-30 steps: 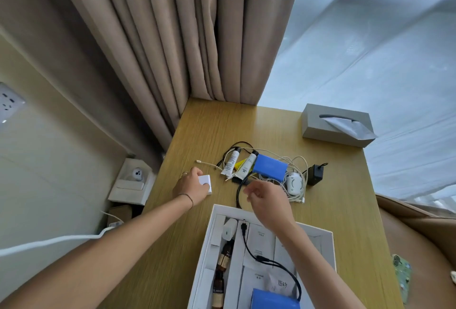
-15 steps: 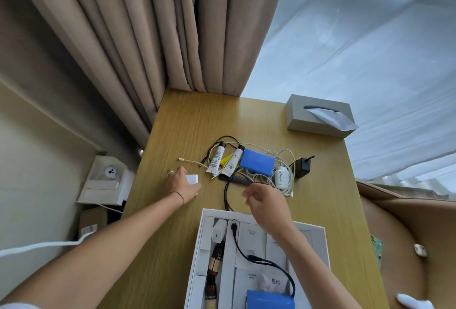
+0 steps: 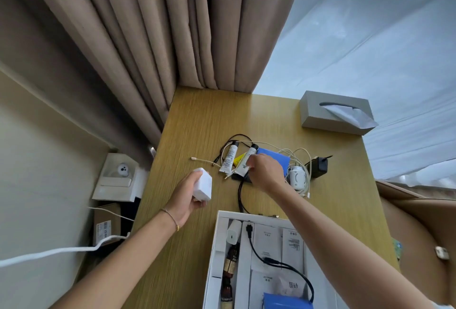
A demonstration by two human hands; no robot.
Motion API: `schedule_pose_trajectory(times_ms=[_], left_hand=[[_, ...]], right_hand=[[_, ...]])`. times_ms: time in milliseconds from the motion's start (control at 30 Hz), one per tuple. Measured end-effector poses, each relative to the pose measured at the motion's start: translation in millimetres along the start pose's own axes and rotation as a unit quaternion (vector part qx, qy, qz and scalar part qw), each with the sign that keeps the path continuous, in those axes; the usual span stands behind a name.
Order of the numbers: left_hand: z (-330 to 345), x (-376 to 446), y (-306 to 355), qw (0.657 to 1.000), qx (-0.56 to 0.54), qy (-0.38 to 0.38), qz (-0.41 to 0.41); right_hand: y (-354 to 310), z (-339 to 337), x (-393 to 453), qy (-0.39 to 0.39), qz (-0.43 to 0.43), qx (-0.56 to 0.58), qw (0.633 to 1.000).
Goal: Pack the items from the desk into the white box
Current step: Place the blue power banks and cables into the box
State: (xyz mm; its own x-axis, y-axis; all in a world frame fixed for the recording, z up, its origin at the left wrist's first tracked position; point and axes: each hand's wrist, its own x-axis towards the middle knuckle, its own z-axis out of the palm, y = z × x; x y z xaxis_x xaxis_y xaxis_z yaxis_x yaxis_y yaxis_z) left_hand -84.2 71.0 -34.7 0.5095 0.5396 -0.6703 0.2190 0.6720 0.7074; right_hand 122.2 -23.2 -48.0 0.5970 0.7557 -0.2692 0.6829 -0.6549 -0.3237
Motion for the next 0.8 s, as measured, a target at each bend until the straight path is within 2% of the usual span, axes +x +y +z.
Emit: schedule_pose_trajectory(times_ms=[100,200,333,467,800], left_hand=[[5.5,-23.7,13.9,1.0,-0.01,-0.009,0.022],[9.1,-48.7,23.3,0.999,0.009,-0.01,0.033],[13.5,-79.2,28.9,0.998,0.047,-0.031,0.041],[18.1,-98.1,27.5,0.996,0.057,-0.042,0.045],[34.4,-118.4,16.1,0.996,0.062,-0.055,0.033]], right_hand=[[-1.4,6.6,22.0,0.031,-0.059,-0.113,0.991],[1.4,13.1,39.1,0.036,-0.136,-0.249,0.958],[5.0,19.6,49.1,0.017,-0.188,-0.351,0.917],[6.0,26.4,51.0,0.026,-0.206,-0.383,0.9],[14.2,24.3,54.0,0.024,-0.235,-0.37,0.899]])
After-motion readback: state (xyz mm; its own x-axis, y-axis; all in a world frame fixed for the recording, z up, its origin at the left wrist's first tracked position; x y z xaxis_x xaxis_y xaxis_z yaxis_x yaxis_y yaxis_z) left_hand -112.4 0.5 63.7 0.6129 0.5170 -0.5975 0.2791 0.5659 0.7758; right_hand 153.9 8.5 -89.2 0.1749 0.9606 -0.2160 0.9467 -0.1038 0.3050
